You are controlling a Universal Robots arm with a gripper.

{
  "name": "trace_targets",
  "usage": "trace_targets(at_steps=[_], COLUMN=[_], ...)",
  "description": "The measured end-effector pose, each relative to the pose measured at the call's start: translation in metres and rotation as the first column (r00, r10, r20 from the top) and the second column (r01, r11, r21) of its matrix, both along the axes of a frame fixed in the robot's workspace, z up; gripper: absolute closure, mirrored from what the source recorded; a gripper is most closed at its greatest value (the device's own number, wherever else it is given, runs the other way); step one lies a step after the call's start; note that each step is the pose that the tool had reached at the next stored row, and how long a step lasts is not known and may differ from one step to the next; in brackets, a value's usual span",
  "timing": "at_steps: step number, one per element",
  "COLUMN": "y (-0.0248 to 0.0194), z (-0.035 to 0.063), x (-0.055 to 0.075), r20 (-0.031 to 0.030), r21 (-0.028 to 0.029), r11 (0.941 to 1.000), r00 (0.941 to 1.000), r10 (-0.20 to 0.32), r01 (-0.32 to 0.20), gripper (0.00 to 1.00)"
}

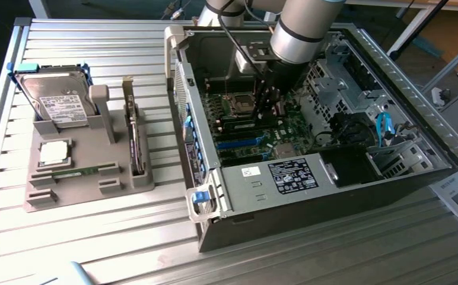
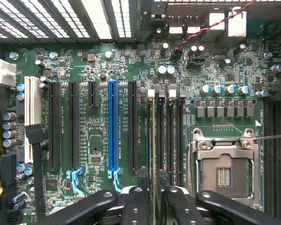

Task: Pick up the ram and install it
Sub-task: 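Insert the ram into the slot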

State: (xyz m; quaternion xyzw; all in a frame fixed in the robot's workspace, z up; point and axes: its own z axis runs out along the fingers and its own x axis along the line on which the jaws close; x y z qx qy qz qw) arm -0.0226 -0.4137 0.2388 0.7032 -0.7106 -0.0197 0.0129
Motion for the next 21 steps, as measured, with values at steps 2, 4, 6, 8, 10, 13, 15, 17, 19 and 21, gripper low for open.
trace_targets(at_steps=[2, 4, 6, 8, 10, 13, 15, 17, 19, 21], y=[0.0, 0.0, 0.0, 0.0, 0.0, 0.0, 0.0, 0.0, 0.0, 0.0], z=[0.0103, 0.019, 0.0267, 0.0367, 0.0471, 0.0512, 0.0513, 0.0512, 0.0513, 0.0512], x=[0.0, 0.0, 0.0, 0.0, 0.0, 0.0, 0.0, 0.0, 0.0, 0.0], r20=[0.0, 0.0, 0.0, 0.0, 0.0, 0.0001, 0.0, 0.0, 0.0, 0.0], r21=[-0.0054, -0.0065, -0.0069, -0.0073, -0.0073, -0.0071, -0.0073, -0.0073, -0.0073, -0.0073], r11=[1.0, 1.0, 1.0, 1.0, 1.0, 1.0, 1.0, 1.0, 1.0, 1.0], r00=[1.0, 1.0, 1.0, 1.0, 1.0, 1.0, 1.0, 1.0, 1.0, 1.0], r10=[0.0, 0.0, 0.0, 0.0, 0.0, 0.0, 0.0, 0.0, 0.0, 0.0], r01=[0.0, 0.0, 0.0, 0.0, 0.0, 0.0, 0.0, 0.0, 0.0, 0.0], gripper=[0.79, 0.79, 0.79, 0.79, 0.79, 0.79, 0.8, 0.9, 0.9, 0.9])
